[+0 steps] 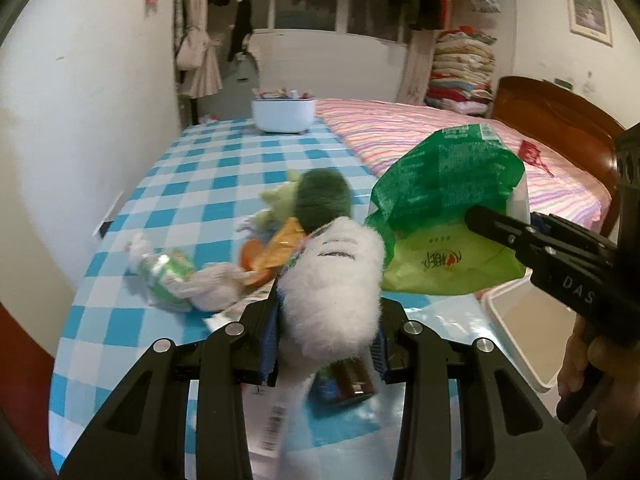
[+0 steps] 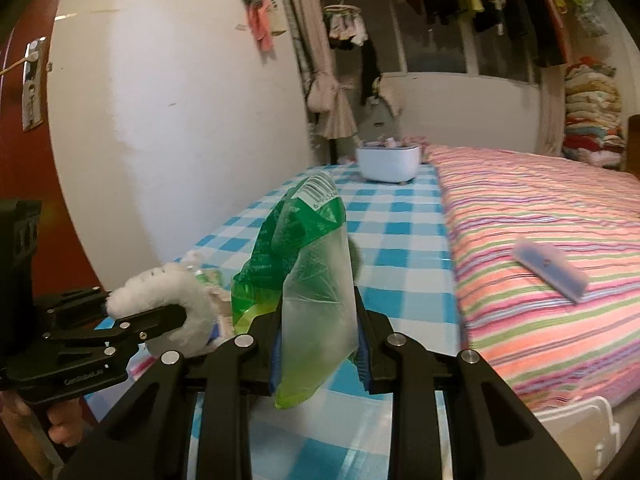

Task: Collect trash
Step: 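Carry both items to the white bin and open both tools over it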

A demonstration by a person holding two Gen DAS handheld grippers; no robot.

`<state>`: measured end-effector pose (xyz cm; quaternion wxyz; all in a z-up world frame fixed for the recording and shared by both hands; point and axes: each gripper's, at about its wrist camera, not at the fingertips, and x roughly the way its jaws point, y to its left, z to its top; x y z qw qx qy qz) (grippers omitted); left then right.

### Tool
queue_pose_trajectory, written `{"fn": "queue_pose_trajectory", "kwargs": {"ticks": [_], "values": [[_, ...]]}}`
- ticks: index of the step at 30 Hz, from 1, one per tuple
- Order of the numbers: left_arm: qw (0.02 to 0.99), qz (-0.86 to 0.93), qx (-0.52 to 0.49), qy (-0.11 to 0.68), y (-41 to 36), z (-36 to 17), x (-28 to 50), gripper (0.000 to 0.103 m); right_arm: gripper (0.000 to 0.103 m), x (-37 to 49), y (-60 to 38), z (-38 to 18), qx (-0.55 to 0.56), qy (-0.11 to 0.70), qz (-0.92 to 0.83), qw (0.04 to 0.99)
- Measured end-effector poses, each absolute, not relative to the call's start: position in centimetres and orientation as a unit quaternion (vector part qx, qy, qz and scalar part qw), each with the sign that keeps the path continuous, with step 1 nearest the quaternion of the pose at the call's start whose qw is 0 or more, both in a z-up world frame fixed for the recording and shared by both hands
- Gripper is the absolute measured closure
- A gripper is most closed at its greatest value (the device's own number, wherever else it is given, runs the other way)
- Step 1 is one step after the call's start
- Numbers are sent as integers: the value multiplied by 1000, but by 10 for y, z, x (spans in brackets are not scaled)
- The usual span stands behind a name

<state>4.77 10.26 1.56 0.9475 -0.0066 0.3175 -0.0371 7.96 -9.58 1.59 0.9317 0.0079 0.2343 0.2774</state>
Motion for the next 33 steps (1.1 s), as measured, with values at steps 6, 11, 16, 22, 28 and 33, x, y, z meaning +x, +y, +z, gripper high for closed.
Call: {"fn": "queue_pose_trajectory", "kwargs": {"ticks": [6,11,16,22,28,33], "values": [[944,-67,5,323,72,10,50,67,76,72,-142,13,26,236,225,945],[940,-92,15,327,46,8,50,67,76,60,-181,8,36,231,179,956],[938,-118,23,324,16,12,47,67,76,47,-209,5,44,224,138,964],[934,-155,39,320,-20,15,42,67,76,30,-242,-6,48,222,84,970],[929,-178,54,321,-48,16,39,67,76,19,-257,-10,49,215,49,974],[925,-197,53,321,-69,18,40,67,68,13,-269,-14,77,213,41,973]]}}
